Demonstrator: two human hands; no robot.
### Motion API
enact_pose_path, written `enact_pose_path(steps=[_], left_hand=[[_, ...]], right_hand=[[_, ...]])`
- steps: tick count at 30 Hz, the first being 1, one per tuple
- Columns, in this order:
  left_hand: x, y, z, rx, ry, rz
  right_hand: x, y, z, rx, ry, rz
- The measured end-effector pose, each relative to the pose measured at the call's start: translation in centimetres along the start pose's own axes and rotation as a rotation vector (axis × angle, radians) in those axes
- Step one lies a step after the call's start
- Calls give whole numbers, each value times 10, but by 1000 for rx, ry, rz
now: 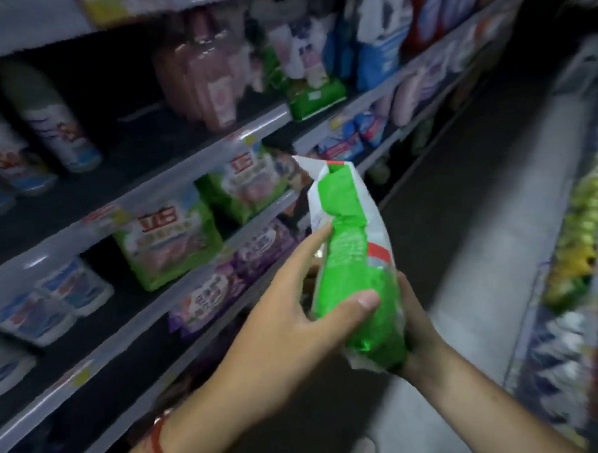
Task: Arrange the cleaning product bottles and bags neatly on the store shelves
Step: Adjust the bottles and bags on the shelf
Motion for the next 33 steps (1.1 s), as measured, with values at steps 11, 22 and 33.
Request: enact_pose_path(steps=[11,22,33], left_hand=[[-95,-6,183,114,-258,-232],[-65,25,345,-57,-46,-521],[12,95,542,-299,223,-414]], right_hand=[[56,-213,-48,433,342,-538],[22,-354,38,498,208,-996],[42,-504,217,578,306,-961]])
Point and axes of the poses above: each hand's wrist, its own z-axis towards the middle knuckle, its own x-axis out of the back of the hand, y = z × x, the point moved 6 cm from there along z, towards the middle knuckle, and after that the axes turned 9 degrees about -y, right-handed, at the moved point
